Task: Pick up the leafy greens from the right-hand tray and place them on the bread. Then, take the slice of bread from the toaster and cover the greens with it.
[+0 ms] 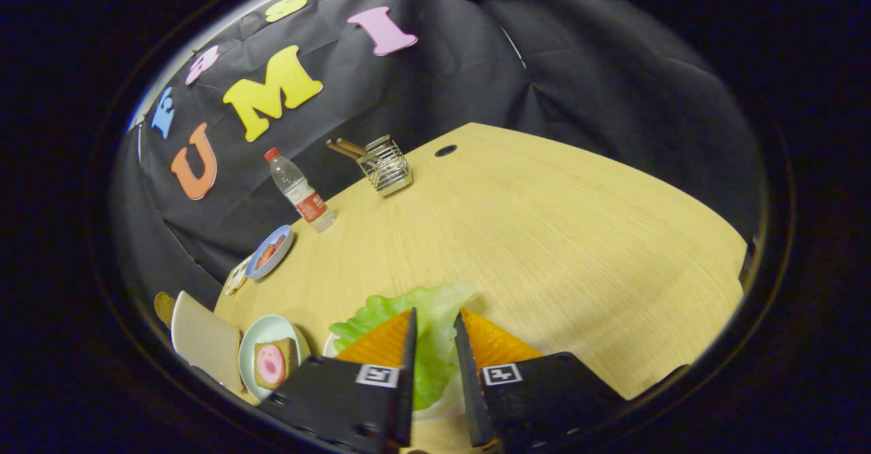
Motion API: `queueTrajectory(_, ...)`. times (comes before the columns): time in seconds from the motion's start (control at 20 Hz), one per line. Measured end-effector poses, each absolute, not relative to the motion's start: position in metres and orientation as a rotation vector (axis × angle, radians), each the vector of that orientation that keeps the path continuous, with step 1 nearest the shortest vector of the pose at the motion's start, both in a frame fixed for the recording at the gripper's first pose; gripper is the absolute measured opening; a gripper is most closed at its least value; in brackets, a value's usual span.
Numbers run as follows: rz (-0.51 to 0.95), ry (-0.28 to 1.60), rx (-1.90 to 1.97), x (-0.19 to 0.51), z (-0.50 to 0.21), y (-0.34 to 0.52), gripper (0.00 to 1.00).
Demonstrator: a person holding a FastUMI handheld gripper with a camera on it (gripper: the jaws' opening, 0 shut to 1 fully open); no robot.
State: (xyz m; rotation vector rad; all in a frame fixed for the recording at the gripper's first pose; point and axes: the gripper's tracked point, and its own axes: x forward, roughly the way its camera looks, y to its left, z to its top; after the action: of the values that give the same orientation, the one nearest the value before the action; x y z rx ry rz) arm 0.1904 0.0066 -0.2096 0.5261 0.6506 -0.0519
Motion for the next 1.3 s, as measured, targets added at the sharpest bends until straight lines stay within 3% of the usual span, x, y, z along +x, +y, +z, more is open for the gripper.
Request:
queueTrajectory(0.05,-0.052,0.643,0.524,0.19,-0.208,0.005,0.12)
queueTrajectory(0.15,-0.045,0.62,0.492,0.19,-0.201,0.003,0.01)
queueTrajectory(1.05,0.115,0.373,0.362,0.161,-0.075,0.063,0.0)
queueTrajectory(1.3,0.069,0.404,0.24,0.163,-0.1,0.058,0.0)
